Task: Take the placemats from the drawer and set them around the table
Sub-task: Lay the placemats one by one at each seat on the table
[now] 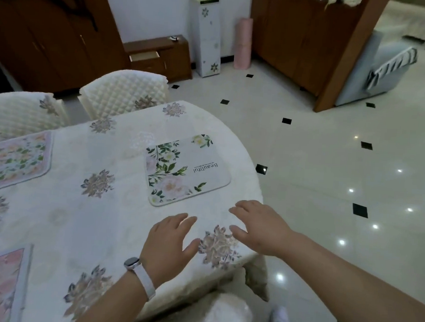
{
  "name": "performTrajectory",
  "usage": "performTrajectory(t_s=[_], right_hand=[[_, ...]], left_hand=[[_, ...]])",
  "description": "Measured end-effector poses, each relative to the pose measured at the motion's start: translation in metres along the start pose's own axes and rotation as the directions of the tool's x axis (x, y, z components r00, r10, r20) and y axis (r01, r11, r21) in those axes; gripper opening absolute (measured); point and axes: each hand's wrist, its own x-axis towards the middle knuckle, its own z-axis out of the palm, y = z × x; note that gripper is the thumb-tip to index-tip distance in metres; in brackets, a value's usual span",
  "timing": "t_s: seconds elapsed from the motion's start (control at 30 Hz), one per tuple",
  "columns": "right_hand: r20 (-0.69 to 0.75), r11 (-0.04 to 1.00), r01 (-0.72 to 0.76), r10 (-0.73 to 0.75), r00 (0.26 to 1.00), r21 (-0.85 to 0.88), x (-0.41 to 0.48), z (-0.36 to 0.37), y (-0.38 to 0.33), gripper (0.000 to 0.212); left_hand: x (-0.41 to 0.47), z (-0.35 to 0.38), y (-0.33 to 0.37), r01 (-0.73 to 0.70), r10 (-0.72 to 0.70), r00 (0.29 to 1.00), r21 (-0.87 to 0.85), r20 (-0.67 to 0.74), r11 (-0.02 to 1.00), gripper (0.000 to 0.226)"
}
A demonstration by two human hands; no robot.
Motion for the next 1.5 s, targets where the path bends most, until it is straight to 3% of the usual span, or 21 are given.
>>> performTrajectory(t_s=[0.27, 0.7, 0.93, 1.2, 1.5], right_hand=[[-0.005, 0.998, 0.018, -0.017, 1.0, 0.067, -0.01, -0.031, 0.142, 0.053], [-0.052, 0.991, -0.079, 0.085, 0.995, 0.109, -0.01, -0.071, 0.267, 0.052], [0.0, 0.997, -0.039, 0.04, 0.999, 0.068, 0.051, -0.079, 0.305, 0.053], [0.131, 0.995, 0.09, -0.094, 0.987, 0.033, 0.18, -0.087, 0.325, 0.054], [0.095, 0.958, 0.288, -0.288, 0.953, 0.014, 0.294, -0.124, 0.309, 0.052]], left_hand=[[0.071, 0.019, 0.112, 0.092, -0.092, 0.996, -0.003, -0.009, 0.996, 0.049], [0.189, 0.029, 0.204, 0.001, -0.001, 1.0, 0.011, -0.029, 1.0, 0.048], [0.259, 0.055, 0.203, 0.039, -0.042, 0.999, -0.08, -0.033, 0.996, 0.05], [0.342, 0.073, 0.134, 0.245, -0.251, 0.967, -0.121, -0.036, 0.962, 0.051], [0.381, 0.032, 0.08, 0.367, -0.378, 0.917, -0.105, -0.126, 0.924, 0.048]])
